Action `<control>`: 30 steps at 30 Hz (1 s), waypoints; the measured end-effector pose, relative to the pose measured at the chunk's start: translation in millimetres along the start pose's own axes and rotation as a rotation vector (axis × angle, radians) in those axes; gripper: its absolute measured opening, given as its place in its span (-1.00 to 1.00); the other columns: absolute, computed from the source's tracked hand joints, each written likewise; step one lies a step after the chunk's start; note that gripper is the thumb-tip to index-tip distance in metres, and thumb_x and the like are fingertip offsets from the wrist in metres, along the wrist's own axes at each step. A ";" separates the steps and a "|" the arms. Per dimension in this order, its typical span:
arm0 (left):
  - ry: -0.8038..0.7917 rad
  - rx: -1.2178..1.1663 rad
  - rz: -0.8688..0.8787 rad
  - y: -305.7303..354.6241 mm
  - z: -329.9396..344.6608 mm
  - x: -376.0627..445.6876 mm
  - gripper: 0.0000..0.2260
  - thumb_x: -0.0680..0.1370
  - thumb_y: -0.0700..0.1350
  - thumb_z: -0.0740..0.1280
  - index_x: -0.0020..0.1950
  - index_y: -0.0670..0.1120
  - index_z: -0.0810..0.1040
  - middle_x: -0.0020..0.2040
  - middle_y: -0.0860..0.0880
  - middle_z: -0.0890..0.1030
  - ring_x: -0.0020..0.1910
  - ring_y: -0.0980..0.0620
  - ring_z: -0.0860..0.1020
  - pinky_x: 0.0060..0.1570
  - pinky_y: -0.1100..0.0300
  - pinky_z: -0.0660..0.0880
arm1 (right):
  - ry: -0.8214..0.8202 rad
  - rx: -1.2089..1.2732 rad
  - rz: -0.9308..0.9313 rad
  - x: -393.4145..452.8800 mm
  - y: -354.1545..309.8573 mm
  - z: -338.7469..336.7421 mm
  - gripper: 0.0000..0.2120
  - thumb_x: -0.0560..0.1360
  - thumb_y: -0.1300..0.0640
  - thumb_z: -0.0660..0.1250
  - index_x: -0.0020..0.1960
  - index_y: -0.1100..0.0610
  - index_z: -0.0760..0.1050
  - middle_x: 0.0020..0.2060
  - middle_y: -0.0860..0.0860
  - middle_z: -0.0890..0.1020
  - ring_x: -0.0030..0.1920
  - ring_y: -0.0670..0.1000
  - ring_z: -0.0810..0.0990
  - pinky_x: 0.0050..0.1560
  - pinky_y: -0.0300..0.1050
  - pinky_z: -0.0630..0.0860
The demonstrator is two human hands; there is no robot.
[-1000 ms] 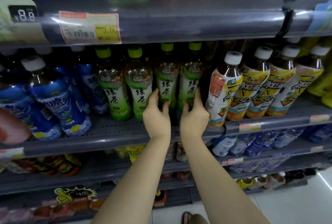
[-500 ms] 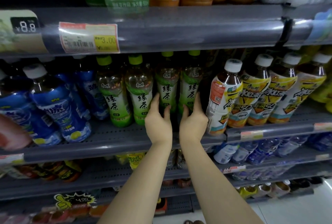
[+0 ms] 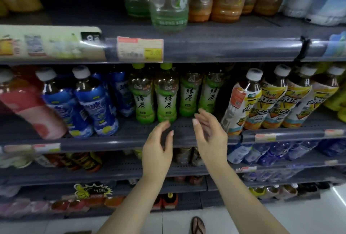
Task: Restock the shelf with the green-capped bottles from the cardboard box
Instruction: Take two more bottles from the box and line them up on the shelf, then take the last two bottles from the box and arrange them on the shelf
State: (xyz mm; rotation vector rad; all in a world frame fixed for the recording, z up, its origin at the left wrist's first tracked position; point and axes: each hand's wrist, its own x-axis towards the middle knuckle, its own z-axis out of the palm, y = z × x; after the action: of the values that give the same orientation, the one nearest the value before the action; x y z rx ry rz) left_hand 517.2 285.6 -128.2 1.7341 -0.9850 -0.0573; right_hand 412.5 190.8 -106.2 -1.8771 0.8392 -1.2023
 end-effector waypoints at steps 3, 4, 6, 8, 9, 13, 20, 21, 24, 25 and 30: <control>-0.013 0.142 -0.005 -28.5 -48.4 -30.7 -0.73 0.55 -0.13 0.30 0.25 -0.07 0.51 0.18 0.01 0.60 0.17 0.05 0.56 0.13 0.15 0.50 | -0.118 0.086 0.029 -26.8 -34.6 21.3 -0.66 0.54 0.01 0.23 0.27 0.08 0.48 0.14 -0.03 0.60 0.15 -0.23 0.54 0.12 -0.37 0.47; -0.016 0.175 -0.021 -39.9 -65.3 -42.8 -0.74 0.55 -0.13 0.30 0.24 -0.07 0.51 0.16 0.00 0.61 0.15 0.02 0.57 0.09 0.12 0.52 | -0.163 0.139 0.053 -39.0 -47.5 33.3 -0.67 0.54 -0.01 0.22 0.25 0.07 0.50 0.15 -0.05 0.60 0.15 -0.23 0.54 0.14 -0.33 0.48; -0.016 0.222 -0.097 -63.2 -101.6 -69.8 -0.75 0.56 -0.07 0.27 0.24 -0.04 0.50 0.14 0.01 0.60 0.11 0.02 0.57 0.04 0.13 0.54 | -0.275 0.256 0.111 -68.2 -73.1 63.7 -0.67 0.53 -0.04 0.21 0.24 0.03 0.51 0.15 -0.07 0.61 0.17 -0.20 0.55 0.16 -0.28 0.49; 0.010 0.290 -0.206 -85.3 -140.4 -98.1 -0.73 0.56 -0.05 0.27 0.26 -0.01 0.49 0.14 0.04 0.59 0.09 0.05 0.57 0.01 0.22 0.50 | -0.389 0.314 0.113 -100.7 -98.5 99.0 -0.69 0.53 -0.03 0.20 0.23 0.00 0.52 0.15 -0.08 0.61 0.18 -0.19 0.55 0.15 -0.29 0.48; 0.030 0.326 -0.256 -95.7 -160.6 -112.3 -0.72 0.55 -0.07 0.29 0.27 0.01 0.48 0.13 0.05 0.60 0.08 0.04 0.58 -0.02 0.24 0.49 | -0.446 0.326 0.103 -117.2 -109.5 118.1 -0.70 0.54 -0.02 0.20 0.22 0.01 0.52 0.14 -0.08 0.61 0.17 -0.19 0.56 0.14 -0.30 0.48; 0.094 0.389 -0.527 -133.4 -240.3 -173.3 -0.72 0.57 -0.06 0.24 0.28 0.03 0.44 0.04 0.01 0.61 -0.03 0.02 0.59 -0.14 0.21 0.47 | -0.707 0.360 0.124 -181.9 -147.7 191.5 -0.68 0.54 -0.05 0.19 0.22 0.01 0.53 0.15 -0.09 0.62 0.17 -0.20 0.55 0.14 -0.28 0.50; 0.422 0.366 -0.842 -157.5 -335.0 -272.4 -0.76 0.57 -0.12 0.25 0.22 0.05 0.48 0.01 0.23 0.44 -0.04 0.24 0.44 -0.13 0.57 0.28 | -1.141 0.368 0.118 -270.9 -184.5 281.9 -0.74 0.56 0.04 0.22 0.21 0.04 0.53 0.11 -0.17 0.60 0.11 -0.37 0.51 0.10 -0.39 0.46; 0.462 0.387 -0.872 -162.6 -340.9 -283.2 -0.77 0.57 -0.13 0.26 0.20 0.06 0.49 0.02 0.23 0.47 -0.02 0.22 0.48 -0.10 0.57 0.28 | -1.197 0.360 0.097 -280.2 -186.2 292.4 -0.76 0.57 0.08 0.22 0.19 0.04 0.53 0.09 -0.19 0.60 0.10 -0.44 0.47 0.09 -0.43 0.44; 0.597 0.473 -1.002 -180.3 -351.8 -313.2 -0.80 0.55 -0.11 0.30 0.17 -0.03 0.53 0.07 0.04 0.60 0.02 0.06 0.55 -0.05 0.27 0.37 | -1.348 0.377 0.090 -304.2 -189.6 326.9 -0.78 0.57 0.10 0.23 0.18 0.02 0.52 0.08 -0.15 0.62 0.12 -0.30 0.54 0.14 -0.32 0.48; 0.620 0.490 -1.034 -185.7 -353.6 -321.5 -0.79 0.56 -0.08 0.29 0.19 -0.01 0.51 0.08 0.02 0.61 0.02 0.05 0.56 -0.06 0.24 0.41 | -1.400 0.379 0.084 -311.0 -189.8 338.0 -0.78 0.56 0.08 0.23 0.18 -0.01 0.52 0.09 -0.13 0.62 0.14 -0.24 0.56 0.15 -0.29 0.49; 0.776 0.514 -1.201 -211.1 -355.8 -343.6 -0.73 0.57 0.06 0.18 0.24 0.07 0.46 0.10 0.08 0.60 0.06 0.08 0.56 -0.02 0.23 0.52 | -1.652 0.376 0.029 -328.1 -187.2 389.1 -0.75 0.54 0.04 0.22 0.20 -0.07 0.48 0.11 -0.18 0.60 0.14 -0.27 0.54 0.14 -0.35 0.49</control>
State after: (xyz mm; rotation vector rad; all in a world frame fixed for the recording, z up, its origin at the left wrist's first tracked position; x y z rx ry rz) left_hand 587.2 791.7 -295.9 2.2995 0.7279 0.1051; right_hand 684.9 649.4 -203.9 -1.7555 -0.2833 0.4027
